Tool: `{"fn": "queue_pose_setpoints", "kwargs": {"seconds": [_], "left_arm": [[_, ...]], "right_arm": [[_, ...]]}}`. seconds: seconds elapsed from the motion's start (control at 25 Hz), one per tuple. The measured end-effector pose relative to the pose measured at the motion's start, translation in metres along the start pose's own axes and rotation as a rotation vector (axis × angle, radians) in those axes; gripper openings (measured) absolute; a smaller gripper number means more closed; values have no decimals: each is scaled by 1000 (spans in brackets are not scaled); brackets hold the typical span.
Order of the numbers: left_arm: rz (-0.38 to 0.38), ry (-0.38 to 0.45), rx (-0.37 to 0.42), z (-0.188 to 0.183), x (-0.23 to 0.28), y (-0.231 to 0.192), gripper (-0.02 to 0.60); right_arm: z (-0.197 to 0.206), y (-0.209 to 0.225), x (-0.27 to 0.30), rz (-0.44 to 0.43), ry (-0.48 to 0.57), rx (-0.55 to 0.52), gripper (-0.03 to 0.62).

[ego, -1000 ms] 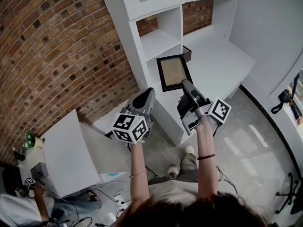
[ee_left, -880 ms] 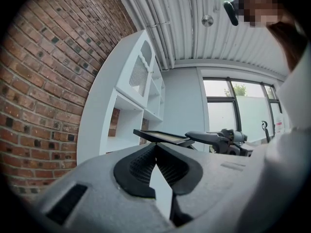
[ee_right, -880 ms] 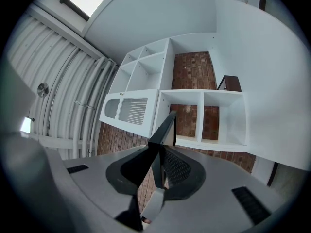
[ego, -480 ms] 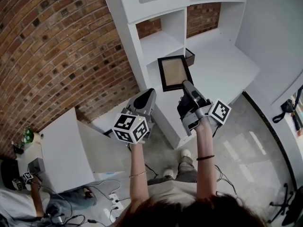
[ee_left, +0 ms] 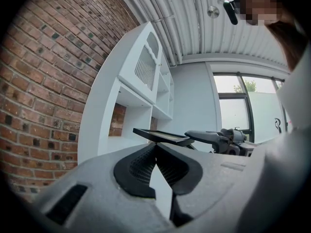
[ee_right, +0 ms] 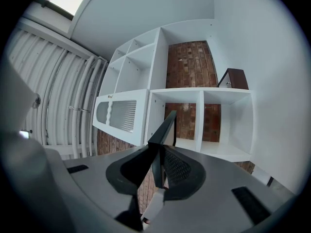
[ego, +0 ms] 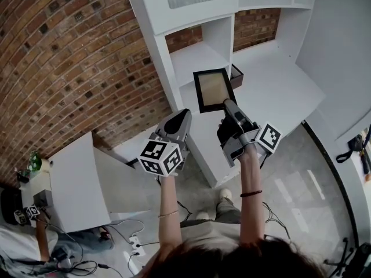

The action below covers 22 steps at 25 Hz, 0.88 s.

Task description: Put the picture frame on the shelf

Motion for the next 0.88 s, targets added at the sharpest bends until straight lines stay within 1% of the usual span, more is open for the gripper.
{"fn": "queue_pose_setpoints", "kwargs": {"seconds": [0.28,0.48,0.88], "left_arm": [[-29,-1,-5,1,23,-3,11],[-55,-8,-7,3,33,-6,11],[-141,-11,-16,4,45,-15,11]], "right_arm": [[-25,5,17,6,-28,9,74],[-38,9,27,13,-42,34,74],[-59,15,50,21,-103,48,74]]}}
Point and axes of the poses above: the fingertips, and each gripper's own axes: x forward along the fingers, y to its right, z out of its underside, the point moved 9 cm from there along -x, backward along the fingers, and after that the axes turned 13 degrees about x, right-handed, at the moved point
